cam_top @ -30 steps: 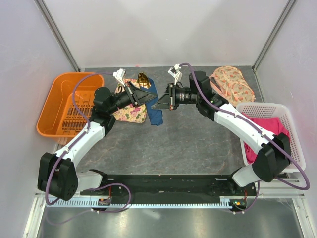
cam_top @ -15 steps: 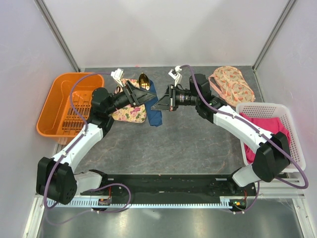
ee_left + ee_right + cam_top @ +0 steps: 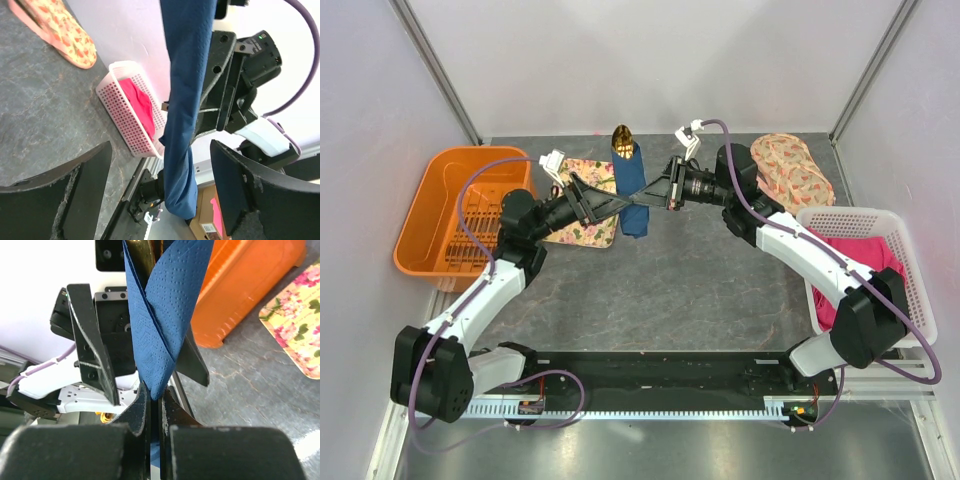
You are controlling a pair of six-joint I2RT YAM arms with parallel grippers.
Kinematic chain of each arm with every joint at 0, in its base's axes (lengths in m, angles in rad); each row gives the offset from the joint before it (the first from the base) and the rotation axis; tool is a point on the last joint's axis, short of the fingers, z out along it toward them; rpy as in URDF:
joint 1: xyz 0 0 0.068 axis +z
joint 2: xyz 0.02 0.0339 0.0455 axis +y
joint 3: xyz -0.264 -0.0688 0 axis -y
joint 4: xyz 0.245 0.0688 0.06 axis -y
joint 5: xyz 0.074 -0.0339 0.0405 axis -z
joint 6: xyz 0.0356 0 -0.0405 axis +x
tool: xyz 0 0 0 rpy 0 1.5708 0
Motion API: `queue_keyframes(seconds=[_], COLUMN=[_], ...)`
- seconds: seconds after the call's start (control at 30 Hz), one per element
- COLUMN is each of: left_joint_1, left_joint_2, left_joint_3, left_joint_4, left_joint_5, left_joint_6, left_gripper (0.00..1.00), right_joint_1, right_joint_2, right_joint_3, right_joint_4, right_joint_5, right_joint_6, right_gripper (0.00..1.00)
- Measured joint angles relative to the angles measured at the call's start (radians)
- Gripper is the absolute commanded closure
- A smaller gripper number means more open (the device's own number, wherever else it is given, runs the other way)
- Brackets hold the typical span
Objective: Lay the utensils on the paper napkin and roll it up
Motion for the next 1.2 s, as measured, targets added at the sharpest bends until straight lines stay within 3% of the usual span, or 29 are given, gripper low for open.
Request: queue_keyframes(seconds=[0.23, 0.43, 0.47, 0.53, 0.57, 0.67, 0.87, 0.9, 0.97, 1.0, 1.2], left_joint_1=[-0.04, -0.079, -0.082, -0.085, -0.087, -0.087, -0.087, -0.087, -0.087, -0.087, -0.087], left_joint_2=[0.022, 0.056, 0.061, 0.069, 0.072, 0.074, 0.069, 0.067, 0.064, 0.063, 0.062], left_joint_3=[0.0, 0.0, 0.0, 0.0, 0.0, 0.002, 0.003, 0.003, 0.003, 0.003, 0.003], left_joint_4=[0.091, 0.15, 0.154, 0.158, 0.16, 0.164, 0.143, 0.14, 0.132, 0.125, 0.081], left_joint_5=[0.016, 0.021, 0.022, 0.023, 0.024, 0.029, 0.029, 0.029, 0.029, 0.031, 0.04], left_joint_6=[0.0, 0.0, 0.0, 0.0, 0.001, 0.002, 0.0, 0.0, 0.001, 0.003, 0.025], left_gripper=[0.16, 0.3, 0.42, 0.54, 0.7, 0.98, 0.98, 0.98, 0.98, 0.98, 0.98], right_joint_1=[0.0, 0.0, 0.0, 0.0, 0.0, 0.0, 0.0, 0.0, 0.0, 0.0, -0.001], right_joint_2=[0.0, 0.0, 0.0, 0.0, 0.0, 0.0, 0.0, 0.0, 0.0, 0.0, 0.0], right_joint_3=[-0.013, -0.024, -0.026, -0.031, -0.034, -0.039, -0.04, -0.04, -0.04, -0.04, -0.016], right_joint_4=[0.047, 0.083, 0.087, 0.095, 0.101, 0.105, 0.108, 0.107, 0.103, 0.1, 0.053], right_joint_5=[0.007, 0.01, 0.01, 0.01, 0.011, 0.018, 0.017, 0.017, 0.016, 0.016, 0.013], right_joint_6=[0.046, 0.073, 0.077, 0.085, 0.089, 0.09, 0.071, 0.069, 0.065, 0.064, 0.044], right_gripper=[1.0, 1.0, 1.0, 1.0, 1.0, 1.0, 1.0, 0.89, 0.77, 0.65, 0.5])
